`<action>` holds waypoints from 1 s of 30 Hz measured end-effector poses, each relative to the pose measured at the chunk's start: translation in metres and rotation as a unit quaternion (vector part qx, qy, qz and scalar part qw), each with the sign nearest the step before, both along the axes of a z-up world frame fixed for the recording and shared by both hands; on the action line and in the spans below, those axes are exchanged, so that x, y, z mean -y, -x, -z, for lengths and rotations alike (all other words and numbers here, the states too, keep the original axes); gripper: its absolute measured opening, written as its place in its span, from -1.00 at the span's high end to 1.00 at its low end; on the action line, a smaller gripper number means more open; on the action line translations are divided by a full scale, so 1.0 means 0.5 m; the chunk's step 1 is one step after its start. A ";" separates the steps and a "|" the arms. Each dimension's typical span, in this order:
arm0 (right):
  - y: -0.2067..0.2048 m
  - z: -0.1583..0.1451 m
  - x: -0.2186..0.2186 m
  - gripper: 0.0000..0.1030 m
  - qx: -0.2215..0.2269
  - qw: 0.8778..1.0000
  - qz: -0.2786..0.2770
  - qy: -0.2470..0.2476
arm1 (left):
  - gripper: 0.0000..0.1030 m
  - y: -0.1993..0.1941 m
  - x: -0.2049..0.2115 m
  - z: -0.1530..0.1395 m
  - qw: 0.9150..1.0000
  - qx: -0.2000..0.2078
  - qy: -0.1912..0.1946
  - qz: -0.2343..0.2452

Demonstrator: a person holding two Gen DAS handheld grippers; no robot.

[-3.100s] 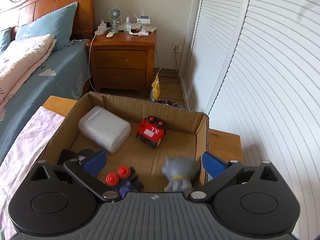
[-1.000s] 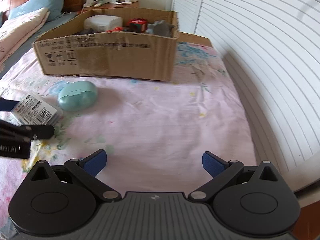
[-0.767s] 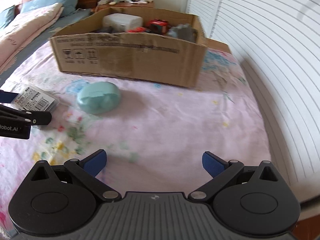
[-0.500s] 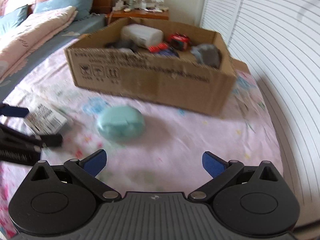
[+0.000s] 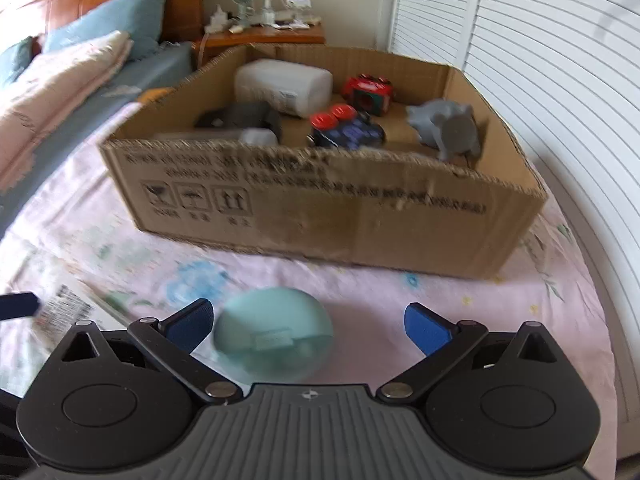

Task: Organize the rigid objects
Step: 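Close left tool on white refill case while right tool grasps light blue case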

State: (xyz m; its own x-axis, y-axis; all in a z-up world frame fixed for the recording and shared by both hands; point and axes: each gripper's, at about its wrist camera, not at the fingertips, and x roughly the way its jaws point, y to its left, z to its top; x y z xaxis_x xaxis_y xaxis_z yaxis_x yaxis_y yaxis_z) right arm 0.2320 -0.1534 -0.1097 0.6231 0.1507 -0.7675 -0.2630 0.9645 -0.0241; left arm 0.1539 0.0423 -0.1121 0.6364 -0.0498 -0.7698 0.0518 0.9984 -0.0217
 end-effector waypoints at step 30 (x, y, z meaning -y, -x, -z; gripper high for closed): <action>0.055 0.009 0.078 -1.00 0.013 1.000 -0.028 -0.004 | -0.99 -0.014 0.008 0.000 1.000 0.001 0.001 0.002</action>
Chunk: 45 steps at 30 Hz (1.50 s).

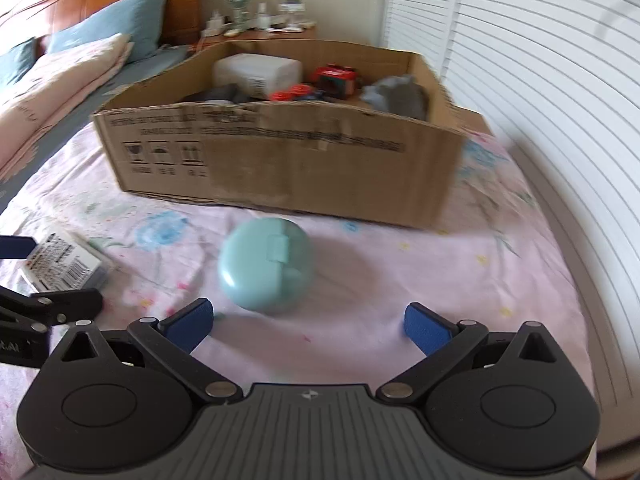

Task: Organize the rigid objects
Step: 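Close left tool on white refill case while right tool grasps light blue case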

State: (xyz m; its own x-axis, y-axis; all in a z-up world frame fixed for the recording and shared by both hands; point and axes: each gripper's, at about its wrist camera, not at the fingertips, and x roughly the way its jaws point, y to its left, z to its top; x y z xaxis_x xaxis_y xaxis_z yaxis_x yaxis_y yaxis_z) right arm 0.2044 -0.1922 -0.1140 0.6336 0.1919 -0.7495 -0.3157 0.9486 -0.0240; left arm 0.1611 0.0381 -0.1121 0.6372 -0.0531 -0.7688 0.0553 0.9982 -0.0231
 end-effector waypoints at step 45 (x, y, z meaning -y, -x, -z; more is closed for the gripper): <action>0.006 -0.052 -0.030 -0.12 0.013 0.992 -0.115 0.048 | -0.75 -0.003 -0.007 -0.042 0.996 -0.018 -0.012 0.089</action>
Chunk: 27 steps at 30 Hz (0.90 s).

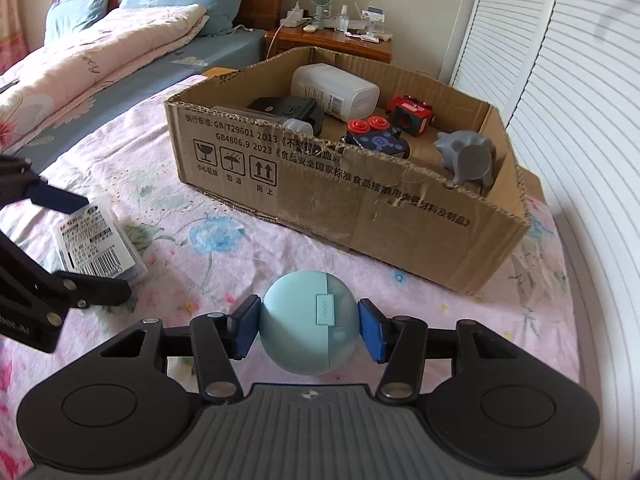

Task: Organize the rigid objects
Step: 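Carry refill case and blue case into the box and open both tools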

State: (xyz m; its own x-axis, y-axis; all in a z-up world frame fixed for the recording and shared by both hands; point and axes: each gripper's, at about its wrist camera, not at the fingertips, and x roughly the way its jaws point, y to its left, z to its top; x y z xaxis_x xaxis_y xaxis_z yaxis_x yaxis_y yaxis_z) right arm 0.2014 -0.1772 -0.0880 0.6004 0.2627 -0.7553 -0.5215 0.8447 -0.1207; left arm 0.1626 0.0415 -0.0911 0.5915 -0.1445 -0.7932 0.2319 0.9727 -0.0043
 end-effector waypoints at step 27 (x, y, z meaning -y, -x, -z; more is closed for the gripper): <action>-0.201 -0.134 0.066 -0.46 0.040 0.993 0.090 -0.064 | -0.75 -0.139 0.024 -0.176 0.996 0.068 -0.012 0.048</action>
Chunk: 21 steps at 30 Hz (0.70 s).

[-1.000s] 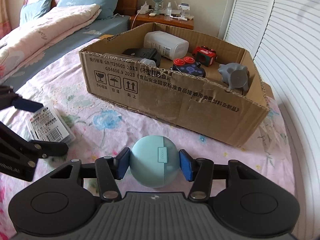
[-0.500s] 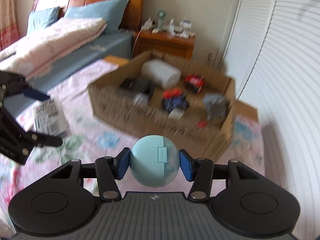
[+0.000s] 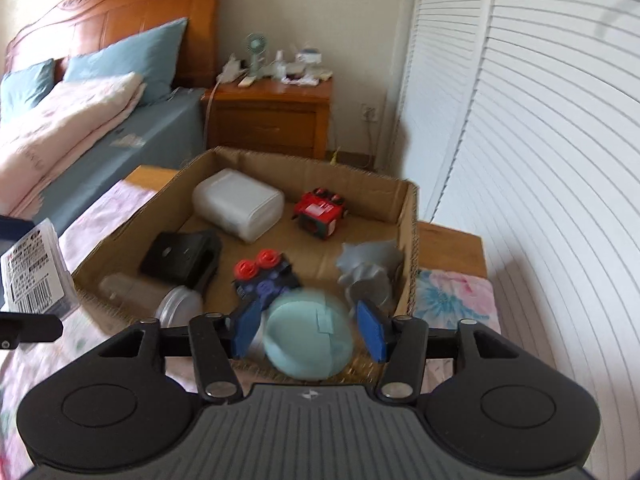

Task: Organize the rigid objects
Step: 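Carry refill case and blue case into the box and open both tools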

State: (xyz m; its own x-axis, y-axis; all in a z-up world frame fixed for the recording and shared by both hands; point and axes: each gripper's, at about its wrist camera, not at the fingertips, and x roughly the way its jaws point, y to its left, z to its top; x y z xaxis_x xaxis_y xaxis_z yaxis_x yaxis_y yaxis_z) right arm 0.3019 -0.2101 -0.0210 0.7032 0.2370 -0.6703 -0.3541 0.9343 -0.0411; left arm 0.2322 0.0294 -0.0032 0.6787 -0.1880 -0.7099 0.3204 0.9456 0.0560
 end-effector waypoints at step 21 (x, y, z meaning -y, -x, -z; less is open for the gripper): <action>0.184 -0.010 0.079 -1.00 -0.024 0.992 0.125 -0.026 | -0.75 -0.239 0.153 0.013 0.999 -0.038 -0.003 0.021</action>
